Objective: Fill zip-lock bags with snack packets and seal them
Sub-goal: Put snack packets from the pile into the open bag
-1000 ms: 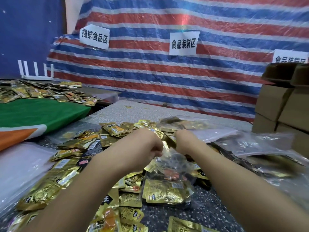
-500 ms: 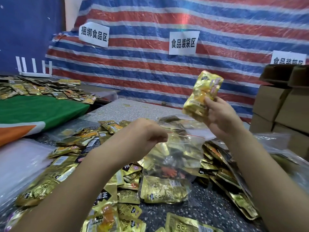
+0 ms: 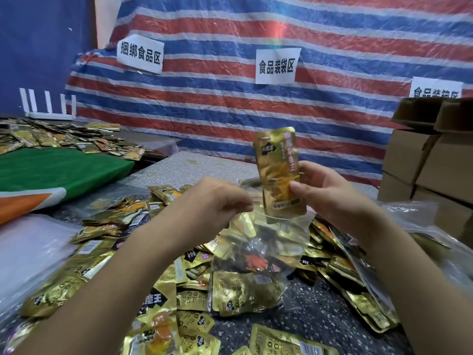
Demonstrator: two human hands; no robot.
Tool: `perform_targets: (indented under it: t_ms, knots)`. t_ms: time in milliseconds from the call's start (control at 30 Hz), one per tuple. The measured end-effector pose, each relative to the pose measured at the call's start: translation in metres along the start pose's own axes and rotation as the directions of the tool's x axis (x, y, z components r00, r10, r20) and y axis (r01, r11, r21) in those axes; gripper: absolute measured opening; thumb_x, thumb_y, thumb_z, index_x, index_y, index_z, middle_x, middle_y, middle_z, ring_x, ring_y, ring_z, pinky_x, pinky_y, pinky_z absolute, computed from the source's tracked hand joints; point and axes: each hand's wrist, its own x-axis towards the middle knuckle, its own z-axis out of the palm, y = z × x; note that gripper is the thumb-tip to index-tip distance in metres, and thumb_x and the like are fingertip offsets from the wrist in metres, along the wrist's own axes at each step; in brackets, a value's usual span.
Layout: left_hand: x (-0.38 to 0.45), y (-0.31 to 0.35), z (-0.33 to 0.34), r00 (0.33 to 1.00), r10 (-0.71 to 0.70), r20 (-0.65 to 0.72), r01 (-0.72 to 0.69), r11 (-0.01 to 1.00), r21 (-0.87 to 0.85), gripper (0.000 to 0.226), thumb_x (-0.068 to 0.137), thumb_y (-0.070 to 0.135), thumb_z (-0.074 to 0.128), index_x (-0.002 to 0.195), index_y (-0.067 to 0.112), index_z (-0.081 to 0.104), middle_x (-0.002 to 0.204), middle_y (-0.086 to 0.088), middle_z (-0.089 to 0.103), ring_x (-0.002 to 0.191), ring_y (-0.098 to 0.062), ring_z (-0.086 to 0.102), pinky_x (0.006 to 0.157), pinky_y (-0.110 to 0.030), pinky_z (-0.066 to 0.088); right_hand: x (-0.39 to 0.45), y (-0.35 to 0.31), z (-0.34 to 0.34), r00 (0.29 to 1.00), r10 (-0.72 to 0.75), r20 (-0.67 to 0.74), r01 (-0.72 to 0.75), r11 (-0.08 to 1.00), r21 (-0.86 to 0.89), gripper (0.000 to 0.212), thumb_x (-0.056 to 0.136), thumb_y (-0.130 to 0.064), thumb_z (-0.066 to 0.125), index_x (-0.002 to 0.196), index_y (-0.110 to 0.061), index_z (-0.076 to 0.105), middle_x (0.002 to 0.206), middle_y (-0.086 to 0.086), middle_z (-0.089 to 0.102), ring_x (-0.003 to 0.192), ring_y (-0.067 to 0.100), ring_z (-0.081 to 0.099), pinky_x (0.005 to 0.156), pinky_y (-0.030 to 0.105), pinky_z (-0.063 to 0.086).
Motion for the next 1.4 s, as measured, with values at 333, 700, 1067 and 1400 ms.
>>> perform_targets:
  t_ms: [333,700,1067,1400]
  knots:
    - [0.0,-0.005,0.001,0.991,-0.131,-0.033,0.126,0.984,-0.127,0.009,0.091,0.027,0.067,0.09,0.024,0.075,0.068,0.009,0.069,0.056,-0.003,0.064,0.06,-0.03,0.056,-0.006,-0.006,-0.003,0.98,0.157,0.12,-0.113,0.944,-0.31,0.032,0.09,0.003,0.061,0.121,-0.003,0.06,0.109,0.013,0.073,0.098,0.022,0.071,0.086,0.031,0.058]
    - [-0.001,-0.007,0.011,0.98,-0.166,-0.114,0.138,0.965,-0.223,0.007,0.085,0.022,0.073,0.083,0.015,0.075,0.062,0.003,0.068,0.052,-0.005,0.064,0.056,-0.029,0.056,-0.007,-0.014,-0.005,0.926,0.297,0.232,-0.108,0.8,-0.59,0.03,0.092,-0.003,0.065,0.12,-0.012,0.064,0.11,0.003,0.075,0.104,0.018,0.071,0.095,0.041,0.055]
    - [0.0,-0.002,0.02,0.973,-0.121,-0.195,0.061,0.956,-0.286,0.029,0.084,0.017,0.075,0.09,0.037,0.054,0.079,0.009,0.073,0.065,0.0,0.068,0.058,-0.018,0.053,-0.011,-0.03,0.015,0.913,0.344,0.222,0.031,0.482,-0.875,0.018,0.087,-0.014,0.071,0.095,-0.029,0.076,0.087,-0.009,0.076,0.076,0.004,0.07,0.076,0.033,0.059]
    - [0.001,0.008,0.015,0.899,-0.191,-0.394,0.051,0.94,-0.338,0.011,0.086,0.012,0.073,0.091,0.018,0.065,0.074,0.001,0.07,0.066,-0.011,0.066,0.059,-0.032,0.054,-0.016,-0.039,0.021,0.988,0.064,0.144,0.09,0.52,-0.849,0.048,0.084,-0.065,0.05,0.079,-0.021,0.07,0.07,0.002,0.066,0.06,0.01,0.059,0.054,0.031,0.046]
